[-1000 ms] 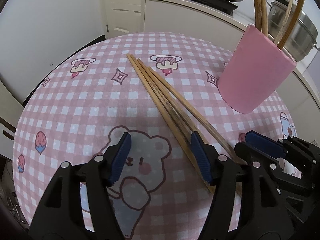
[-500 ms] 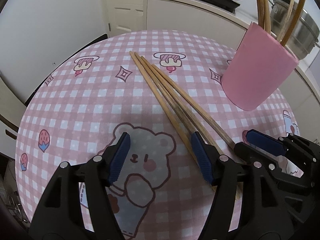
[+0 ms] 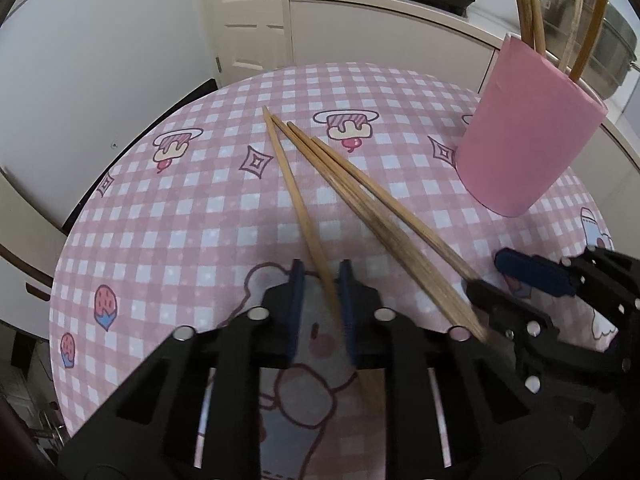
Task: Organize utensils
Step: 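Close the left tool on a chopstick while the right tool grasps another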
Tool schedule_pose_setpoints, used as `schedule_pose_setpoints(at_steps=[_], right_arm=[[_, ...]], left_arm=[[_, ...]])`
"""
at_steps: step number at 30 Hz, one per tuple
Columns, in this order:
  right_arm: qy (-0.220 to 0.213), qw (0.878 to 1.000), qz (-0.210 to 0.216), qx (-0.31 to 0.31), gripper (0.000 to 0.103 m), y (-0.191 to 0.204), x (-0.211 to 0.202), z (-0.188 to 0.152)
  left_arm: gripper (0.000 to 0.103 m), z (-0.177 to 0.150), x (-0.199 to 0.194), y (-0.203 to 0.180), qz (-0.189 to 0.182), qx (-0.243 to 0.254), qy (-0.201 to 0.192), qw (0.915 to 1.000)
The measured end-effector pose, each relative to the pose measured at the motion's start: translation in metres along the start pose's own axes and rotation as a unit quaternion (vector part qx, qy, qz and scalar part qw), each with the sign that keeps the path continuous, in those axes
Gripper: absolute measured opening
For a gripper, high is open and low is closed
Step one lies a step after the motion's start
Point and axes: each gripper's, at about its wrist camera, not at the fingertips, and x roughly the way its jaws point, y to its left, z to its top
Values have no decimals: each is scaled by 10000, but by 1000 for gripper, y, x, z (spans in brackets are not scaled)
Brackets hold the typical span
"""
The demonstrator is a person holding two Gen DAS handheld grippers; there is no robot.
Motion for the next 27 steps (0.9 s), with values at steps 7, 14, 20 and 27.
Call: schedule_pose_setpoints(at_steps=[7, 14, 20, 27], right_arm=[[41, 9991, -290, -296, 26, 17, 19, 13], [52, 9955, -571, -760, 6, 39, 23, 13], [123, 9966, -462, -674, 6, 32, 22, 14], [251, 9956, -477, -770, 6, 35, 16, 8]], left_arm=[[10, -3, -2, 10, -85, 31, -12, 10000], [8, -22, -12, 18, -72, 170, -110, 9998], [7, -36, -21, 27, -71, 161, -94, 9998], [7, -49, -31, 31, -197, 171, -60, 9996]])
